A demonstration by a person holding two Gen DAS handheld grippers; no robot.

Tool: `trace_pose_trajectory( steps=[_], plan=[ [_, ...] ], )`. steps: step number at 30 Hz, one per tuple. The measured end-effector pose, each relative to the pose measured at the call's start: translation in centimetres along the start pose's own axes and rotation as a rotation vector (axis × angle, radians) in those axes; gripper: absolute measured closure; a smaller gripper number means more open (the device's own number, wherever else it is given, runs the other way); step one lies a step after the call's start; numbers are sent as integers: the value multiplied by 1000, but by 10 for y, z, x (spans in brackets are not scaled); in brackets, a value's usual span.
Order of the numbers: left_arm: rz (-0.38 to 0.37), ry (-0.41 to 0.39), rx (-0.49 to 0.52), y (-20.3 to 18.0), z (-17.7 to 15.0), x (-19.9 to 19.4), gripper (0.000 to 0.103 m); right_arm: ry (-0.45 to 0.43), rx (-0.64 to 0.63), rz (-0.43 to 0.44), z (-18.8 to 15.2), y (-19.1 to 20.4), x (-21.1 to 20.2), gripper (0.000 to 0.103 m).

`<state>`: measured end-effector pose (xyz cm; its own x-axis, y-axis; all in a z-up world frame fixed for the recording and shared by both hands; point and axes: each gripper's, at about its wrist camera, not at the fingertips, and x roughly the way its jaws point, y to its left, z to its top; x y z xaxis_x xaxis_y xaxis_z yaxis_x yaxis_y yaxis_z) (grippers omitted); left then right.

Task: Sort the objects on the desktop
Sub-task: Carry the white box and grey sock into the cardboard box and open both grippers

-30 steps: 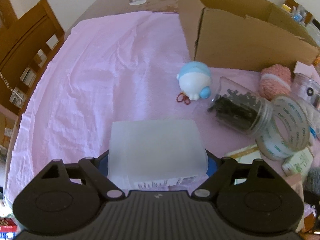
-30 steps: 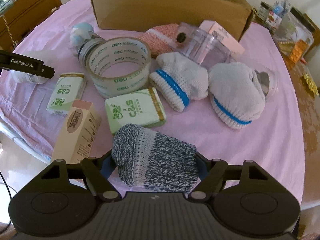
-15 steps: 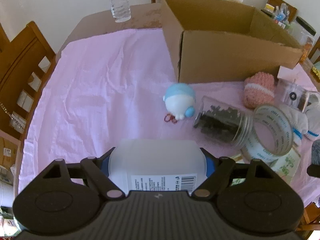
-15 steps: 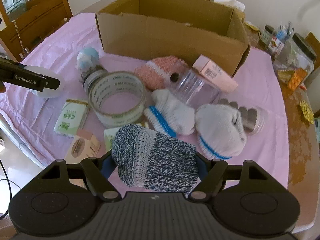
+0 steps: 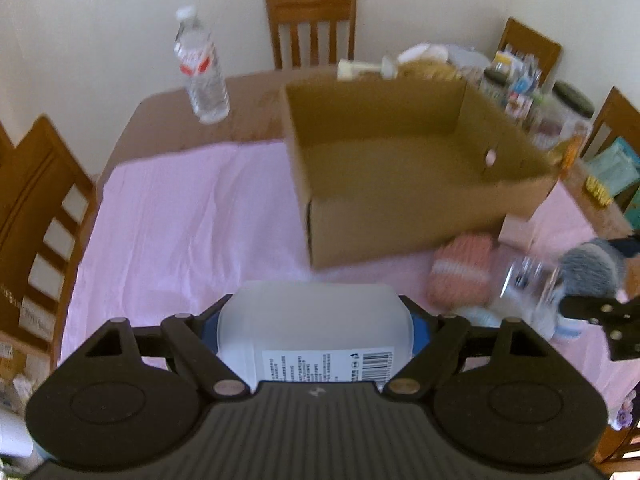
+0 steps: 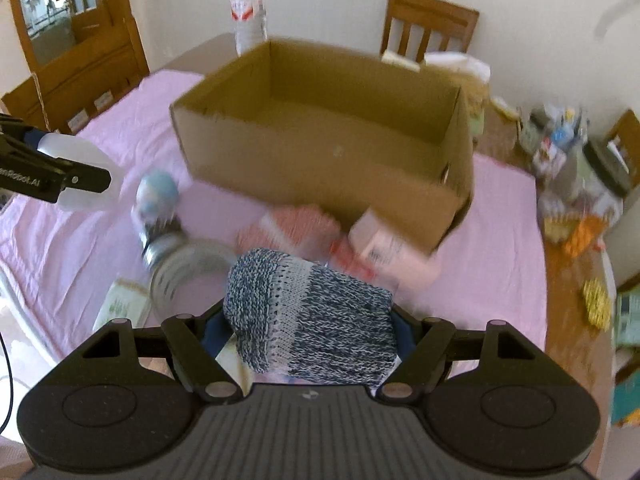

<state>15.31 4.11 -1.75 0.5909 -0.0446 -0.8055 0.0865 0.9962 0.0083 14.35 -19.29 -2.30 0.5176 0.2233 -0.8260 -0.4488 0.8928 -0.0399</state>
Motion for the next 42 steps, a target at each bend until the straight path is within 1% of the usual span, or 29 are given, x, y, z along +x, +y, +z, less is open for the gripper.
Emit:
trace_pose_trajectory(
  steps=[4, 9, 15, 19, 26, 28, 29, 31, 32, 37, 40, 42],
  plan=[
    [-31, -31, 1, -10, 30, 1, 20, -45, -12, 22, 34, -15, 2, 22],
    [-15, -71, 46, -28, 63, 13, 20, -76, -33, 16, 75, -31, 11, 22],
    [-32, -61, 36, -37, 97, 38, 20, -91, -49, 23, 112, -46, 27, 22],
    [-19, -45, 34, -41, 107, 56, 20, -73, -38, 36, 131, -61, 48, 22],
    [2, -1, 28, -43, 111, 80, 20, -14, -21, 73, 139, -70, 80, 20],
    [3, -1, 32, -44, 113, 83, 19, -12, -20, 83, 138, -68, 82, 13],
    [6, -6, 35, -44, 114, 84, 18, -16, -20, 91, 138, -68, 84, 12],
    [13, -12, 41, -45, 116, 83, 15, -26, -16, 90, 139, -69, 83, 4],
    [15, -17, 45, -45, 117, 83, 13, -31, -14, 89, 140, -70, 83, 3],
    [-4, -39, 68, -43, 117, 74, 10, -49, 4, 94, 141, -73, 76, 2],
    [-1, -44, 88, -40, 114, 63, 9, -52, 8, 94, 138, -70, 69, 2],
    [-16, -42, 86, -35, 111, 58, 9, -64, 6, 87, 134, -67, 63, 2]
  ],
)
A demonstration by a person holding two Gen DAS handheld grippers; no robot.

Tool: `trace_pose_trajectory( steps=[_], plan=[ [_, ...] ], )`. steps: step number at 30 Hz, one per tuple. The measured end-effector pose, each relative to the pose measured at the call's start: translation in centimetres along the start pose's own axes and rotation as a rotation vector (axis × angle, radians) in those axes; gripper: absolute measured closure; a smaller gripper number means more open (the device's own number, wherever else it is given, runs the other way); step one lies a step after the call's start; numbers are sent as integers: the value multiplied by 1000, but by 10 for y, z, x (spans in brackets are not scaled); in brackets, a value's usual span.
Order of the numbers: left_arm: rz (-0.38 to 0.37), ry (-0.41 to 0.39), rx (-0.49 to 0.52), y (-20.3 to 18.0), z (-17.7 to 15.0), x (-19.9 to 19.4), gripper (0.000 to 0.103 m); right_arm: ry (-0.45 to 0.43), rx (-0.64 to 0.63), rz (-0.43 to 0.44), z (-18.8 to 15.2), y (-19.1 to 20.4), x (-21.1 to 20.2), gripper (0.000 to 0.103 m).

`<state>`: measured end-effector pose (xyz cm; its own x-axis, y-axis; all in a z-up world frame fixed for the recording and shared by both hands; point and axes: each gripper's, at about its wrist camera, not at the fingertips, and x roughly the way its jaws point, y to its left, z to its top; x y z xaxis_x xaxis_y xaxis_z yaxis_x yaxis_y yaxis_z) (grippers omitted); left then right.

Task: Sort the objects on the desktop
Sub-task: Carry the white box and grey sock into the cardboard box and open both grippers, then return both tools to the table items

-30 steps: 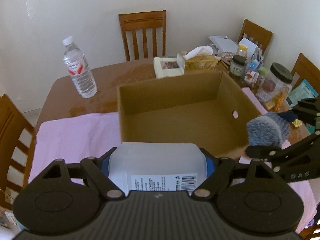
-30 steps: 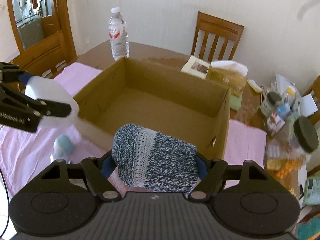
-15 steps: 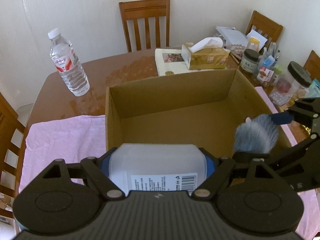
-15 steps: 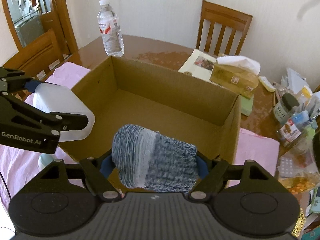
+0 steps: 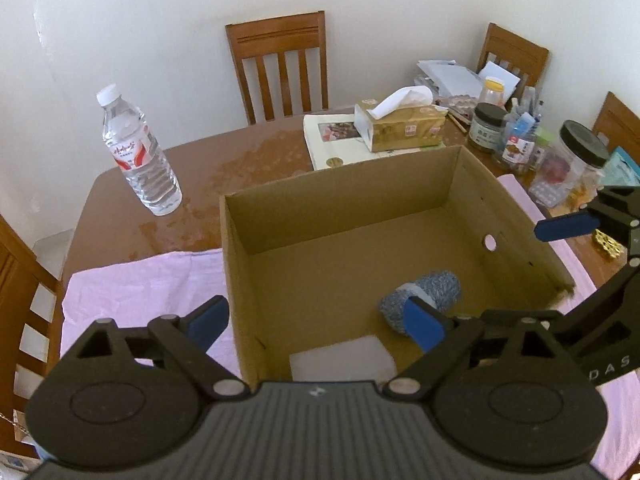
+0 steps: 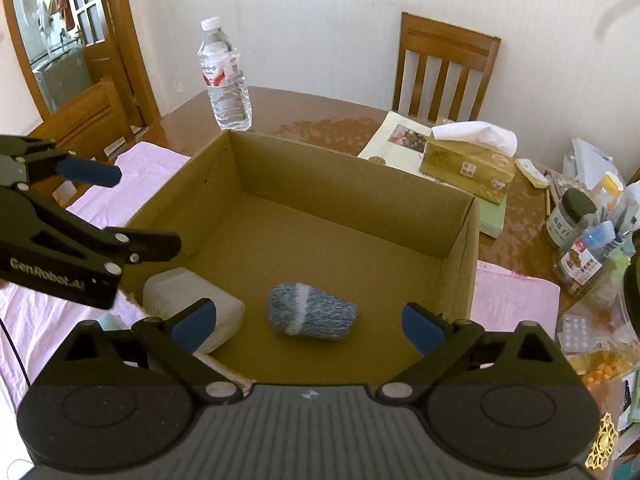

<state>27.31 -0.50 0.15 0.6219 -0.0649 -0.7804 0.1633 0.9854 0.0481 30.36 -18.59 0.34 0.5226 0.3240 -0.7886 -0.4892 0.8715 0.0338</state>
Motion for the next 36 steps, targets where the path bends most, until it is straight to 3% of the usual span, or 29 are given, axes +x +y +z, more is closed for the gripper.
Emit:
trace_pose_trajectory(
  steps=[11, 20, 36],
  plan=[
    [-42, -20, 61, 10, -44, -32, 9, -12, 59, -35, -43, 33, -41, 0],
    [-112, 46, 56, 14, -84, -42, 8, 3, 74, -42, -76, 57, -58, 0],
    [-173, 53, 177, 2, -159, -61, 8, 22, 181, -81, -140, 84, -82, 0]
  ],
)
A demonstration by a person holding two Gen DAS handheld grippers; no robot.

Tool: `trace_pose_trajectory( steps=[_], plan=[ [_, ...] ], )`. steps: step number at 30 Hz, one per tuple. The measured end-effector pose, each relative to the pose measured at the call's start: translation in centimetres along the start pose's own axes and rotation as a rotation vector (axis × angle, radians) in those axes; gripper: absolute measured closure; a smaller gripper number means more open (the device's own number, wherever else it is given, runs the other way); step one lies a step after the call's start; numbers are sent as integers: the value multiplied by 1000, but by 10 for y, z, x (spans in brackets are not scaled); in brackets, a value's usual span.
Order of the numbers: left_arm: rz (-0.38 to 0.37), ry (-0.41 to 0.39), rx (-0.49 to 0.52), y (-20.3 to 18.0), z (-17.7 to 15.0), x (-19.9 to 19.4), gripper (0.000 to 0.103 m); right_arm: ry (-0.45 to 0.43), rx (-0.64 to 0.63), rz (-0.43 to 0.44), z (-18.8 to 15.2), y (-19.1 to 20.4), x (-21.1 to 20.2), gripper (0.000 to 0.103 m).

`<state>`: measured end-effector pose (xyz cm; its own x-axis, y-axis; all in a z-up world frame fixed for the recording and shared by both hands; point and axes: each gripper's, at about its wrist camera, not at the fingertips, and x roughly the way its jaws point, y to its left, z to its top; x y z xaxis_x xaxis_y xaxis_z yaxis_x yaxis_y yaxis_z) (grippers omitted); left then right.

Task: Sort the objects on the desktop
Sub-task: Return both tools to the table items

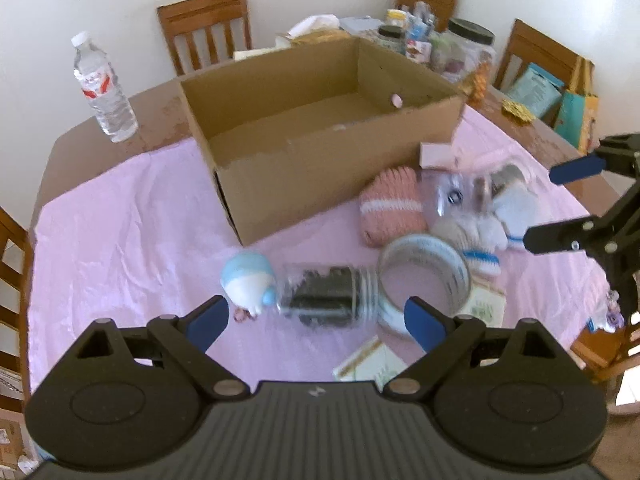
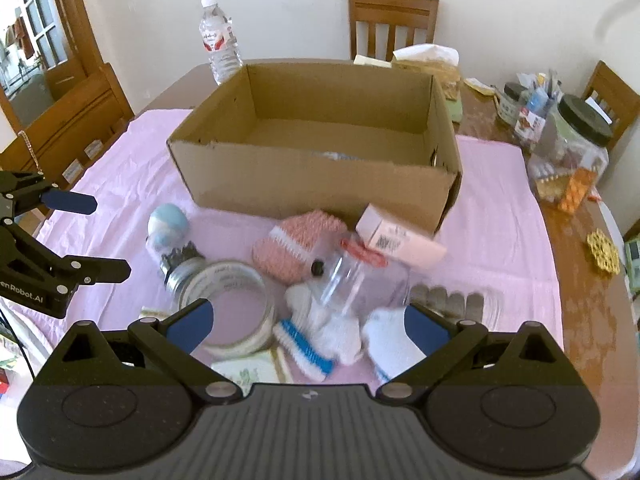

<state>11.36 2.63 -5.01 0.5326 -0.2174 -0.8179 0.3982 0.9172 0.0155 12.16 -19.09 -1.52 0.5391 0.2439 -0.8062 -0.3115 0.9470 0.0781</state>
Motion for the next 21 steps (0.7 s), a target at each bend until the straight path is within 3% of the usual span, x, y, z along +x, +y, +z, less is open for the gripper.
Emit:
trace_pose_trajectory(
  steps=[8, 14, 21],
  plan=[
    [-63, 24, 57, -9, -29, 11, 8, 8, 36, -1, -19, 6, -3, 0],
    [-112, 71, 191, -20, -49, 28, 8, 16, 54, -13, -25, 0, -4, 0],
    [-95, 99, 362, -31, -67, 50, 6, 40, 89, -47, -38, -17, -2, 0]
  ],
)
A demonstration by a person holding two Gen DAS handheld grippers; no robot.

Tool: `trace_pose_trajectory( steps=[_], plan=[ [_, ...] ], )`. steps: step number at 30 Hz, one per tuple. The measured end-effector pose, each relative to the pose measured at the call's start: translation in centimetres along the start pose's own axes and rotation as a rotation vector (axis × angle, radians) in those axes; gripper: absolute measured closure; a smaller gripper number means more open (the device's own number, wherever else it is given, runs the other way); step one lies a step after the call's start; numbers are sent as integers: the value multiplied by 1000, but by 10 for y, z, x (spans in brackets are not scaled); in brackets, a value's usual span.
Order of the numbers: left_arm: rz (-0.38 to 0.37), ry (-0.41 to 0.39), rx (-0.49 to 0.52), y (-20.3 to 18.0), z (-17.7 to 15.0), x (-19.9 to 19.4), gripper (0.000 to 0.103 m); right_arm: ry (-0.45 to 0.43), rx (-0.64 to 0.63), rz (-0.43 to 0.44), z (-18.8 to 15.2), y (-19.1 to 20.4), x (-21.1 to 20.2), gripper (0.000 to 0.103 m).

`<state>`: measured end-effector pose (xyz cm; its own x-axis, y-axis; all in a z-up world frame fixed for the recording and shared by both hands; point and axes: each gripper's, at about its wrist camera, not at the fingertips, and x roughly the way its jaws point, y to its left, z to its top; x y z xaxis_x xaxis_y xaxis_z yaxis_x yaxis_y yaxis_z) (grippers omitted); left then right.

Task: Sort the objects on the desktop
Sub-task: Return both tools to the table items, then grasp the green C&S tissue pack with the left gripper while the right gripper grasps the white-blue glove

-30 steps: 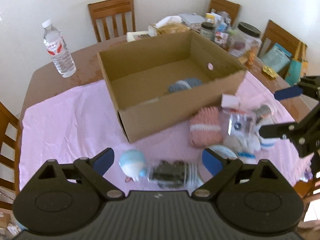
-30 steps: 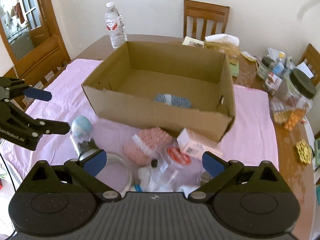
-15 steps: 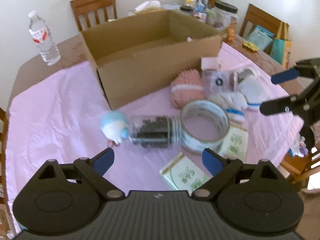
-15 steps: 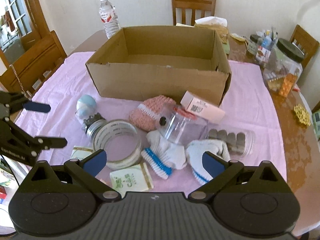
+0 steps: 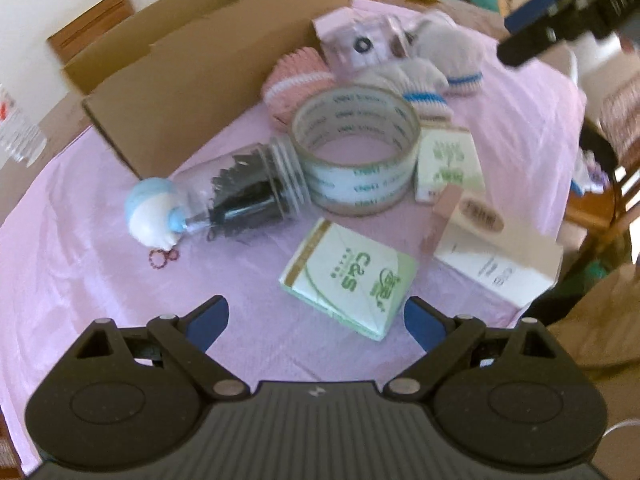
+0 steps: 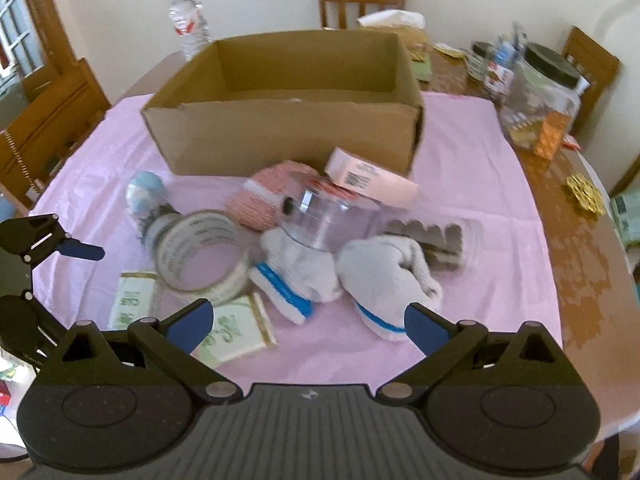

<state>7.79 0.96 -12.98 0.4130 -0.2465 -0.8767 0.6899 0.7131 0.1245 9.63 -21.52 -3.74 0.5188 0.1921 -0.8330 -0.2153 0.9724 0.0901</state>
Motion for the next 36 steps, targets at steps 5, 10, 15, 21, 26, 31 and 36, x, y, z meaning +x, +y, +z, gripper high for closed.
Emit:
trace_pose_trajectory(
  steps=[5, 10, 15, 21, 26, 31, 36],
  plan=[
    [-26, -49, 66, 3, 1, 2, 4, 10, 68, -18, -13, -12, -3, 0],
    [-76, -86, 118, 3, 4, 5, 5, 32, 68, -44, -20, -16, -2, 0],
    [-148, -98, 126, 5, 7, 7, 15, 24, 92, -46, -19, -20, -3, 0],
    [-206, -97, 118, 6, 6, 2, 34, 25, 80, -55, -16, -23, -2, 0],
    [-191, -95, 84, 7, 5, 1, 35, 11, 80, -71, -10, -29, 5, 0],
    [-184, -97, 50, 9, 5, 2, 35, -8, 60, -132, -1, -33, 23, 0],
    [-177, -97, 35, 9, 5, 1, 35, 23, 80, -161, 4, -39, 46, 0]
  ],
)
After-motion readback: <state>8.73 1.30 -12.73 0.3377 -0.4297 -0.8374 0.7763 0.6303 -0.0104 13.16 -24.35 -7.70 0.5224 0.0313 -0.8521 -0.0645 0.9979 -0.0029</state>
